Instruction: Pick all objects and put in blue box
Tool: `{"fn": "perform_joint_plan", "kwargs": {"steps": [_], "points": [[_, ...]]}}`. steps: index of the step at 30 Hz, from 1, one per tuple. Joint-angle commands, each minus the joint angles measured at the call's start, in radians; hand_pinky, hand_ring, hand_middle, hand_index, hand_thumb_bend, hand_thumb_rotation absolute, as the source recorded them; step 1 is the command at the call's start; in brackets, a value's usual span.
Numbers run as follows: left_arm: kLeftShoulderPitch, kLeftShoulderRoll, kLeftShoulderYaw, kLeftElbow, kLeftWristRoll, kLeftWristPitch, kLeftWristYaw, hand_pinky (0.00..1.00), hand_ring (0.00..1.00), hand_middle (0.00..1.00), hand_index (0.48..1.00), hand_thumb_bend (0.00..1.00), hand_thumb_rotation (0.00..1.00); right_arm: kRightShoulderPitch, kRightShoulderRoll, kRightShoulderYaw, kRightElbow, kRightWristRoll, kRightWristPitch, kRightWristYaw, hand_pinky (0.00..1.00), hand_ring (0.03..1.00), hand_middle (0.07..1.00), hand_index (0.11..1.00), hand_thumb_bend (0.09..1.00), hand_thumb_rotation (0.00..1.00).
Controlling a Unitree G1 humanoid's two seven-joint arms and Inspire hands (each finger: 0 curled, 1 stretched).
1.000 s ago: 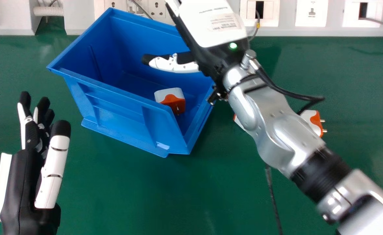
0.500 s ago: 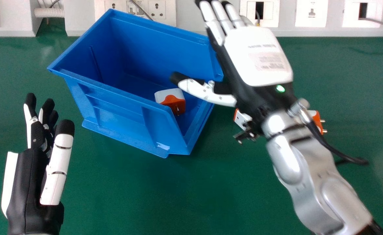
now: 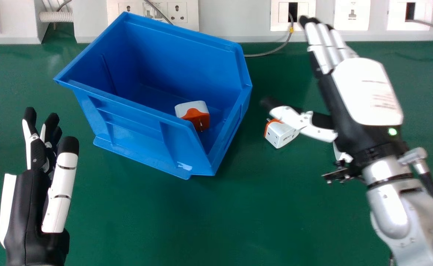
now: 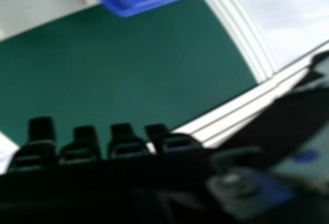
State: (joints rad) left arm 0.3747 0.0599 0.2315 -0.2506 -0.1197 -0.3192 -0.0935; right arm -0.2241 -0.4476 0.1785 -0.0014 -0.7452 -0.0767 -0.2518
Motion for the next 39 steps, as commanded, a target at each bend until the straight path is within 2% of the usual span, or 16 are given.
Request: {"fn": "perform_joint_plan", "kwargs": {"steps": [1,5,9,12,13,15,19,23,26,27,30,33,36,39], "points": [[0.006,0.010,0.010,-0.013,-0.012,-0.025,-0.005,1.00,1.00,1.00,0.968,0.54,0.82,-0.005,-0.037,-0.046,0.021,0.021,-0.024,-0.015,0.89,0.989,1.000,1.000,0.449,0.90],[0.012,0.008,0.016,-0.015,-0.029,-0.023,-0.016,1.00,1.00,1.00,0.972,0.54,0.82,-0.036,-0.085,-0.073,0.132,0.015,-0.048,-0.029,0.89,0.989,1.000,1.000,0.458,0.90],[0.018,0.008,0.021,-0.020,-0.036,-0.021,-0.020,1.00,1.00,1.00,0.978,0.53,0.82,-0.079,-0.114,-0.079,0.261,0.005,-0.070,-0.071,0.89,0.986,1.000,1.000,0.497,0.92],[0.022,0.009,0.022,-0.023,-0.055,-0.018,-0.028,1.00,1.00,1.00,0.982,0.53,0.81,-0.116,-0.131,-0.065,0.353,-0.016,-0.056,-0.091,0.88,0.979,0.998,0.991,0.530,0.94],[0.023,0.010,0.022,-0.026,-0.055,-0.015,-0.027,1.00,1.00,1.00,0.983,0.52,0.81,-0.127,-0.134,-0.059,0.380,-0.023,-0.049,-0.093,0.88,0.978,0.998,0.988,0.544,0.94],[0.026,0.010,0.023,-0.029,-0.045,-0.015,-0.023,1.00,1.00,1.00,0.984,0.52,0.80,-0.146,-0.136,-0.047,0.426,-0.029,-0.036,-0.088,0.88,0.979,0.999,0.990,0.553,0.95],[0.035,0.012,0.026,-0.037,-0.038,-0.012,-0.023,1.00,1.00,1.00,0.986,0.51,0.80,-0.184,-0.131,-0.012,0.529,-0.040,-0.021,-0.087,0.87,0.974,0.997,0.983,0.572,0.94],[0.046,0.011,0.027,-0.055,-0.044,-0.001,-0.024,1.00,1.00,1.00,0.989,0.49,0.82,-0.218,-0.119,0.035,0.625,-0.067,0.013,-0.100,0.86,0.964,0.996,0.972,0.588,0.92],[0.053,0.010,0.028,-0.065,-0.043,0.006,-0.023,1.00,1.00,1.00,0.990,0.49,0.82,-0.240,-0.102,0.064,0.679,-0.066,0.045,-0.084,0.85,0.958,0.993,0.968,0.600,0.91],[0.054,0.011,0.028,-0.066,-0.043,0.007,-0.023,1.00,1.00,1.00,0.991,0.48,0.83,-0.243,-0.095,0.072,0.690,-0.065,0.057,-0.081,0.86,0.960,0.994,0.968,0.607,0.91],[0.053,0.013,0.029,-0.060,-0.053,0.004,-0.032,1.00,1.00,1.00,0.991,0.48,0.83,-0.240,-0.069,0.092,0.689,-0.067,0.116,-0.070,0.86,0.959,0.993,0.968,0.611,0.90],[0.051,0.012,0.030,-0.061,-0.055,0.009,-0.033,1.00,1.00,1.00,0.994,0.48,0.83,-0.233,-0.041,0.110,0.671,-0.071,0.187,-0.056,0.86,0.952,0.985,0.964,0.622,0.87],[0.050,0.013,0.032,-0.064,-0.052,0.016,-0.032,1.00,1.00,1.00,0.995,0.48,0.82,-0.235,-0.012,0.121,0.668,-0.071,0.245,-0.055,0.86,0.951,0.984,0.963,0.628,0.87],[0.049,0.018,0.034,-0.060,-0.040,0.008,-0.034,1.00,1.00,1.00,0.997,0.48,0.82,-0.254,0.007,0.136,0.689,-0.072,0.294,-0.047,0.87,0.959,0.988,0.965,0.644,0.88]]}}
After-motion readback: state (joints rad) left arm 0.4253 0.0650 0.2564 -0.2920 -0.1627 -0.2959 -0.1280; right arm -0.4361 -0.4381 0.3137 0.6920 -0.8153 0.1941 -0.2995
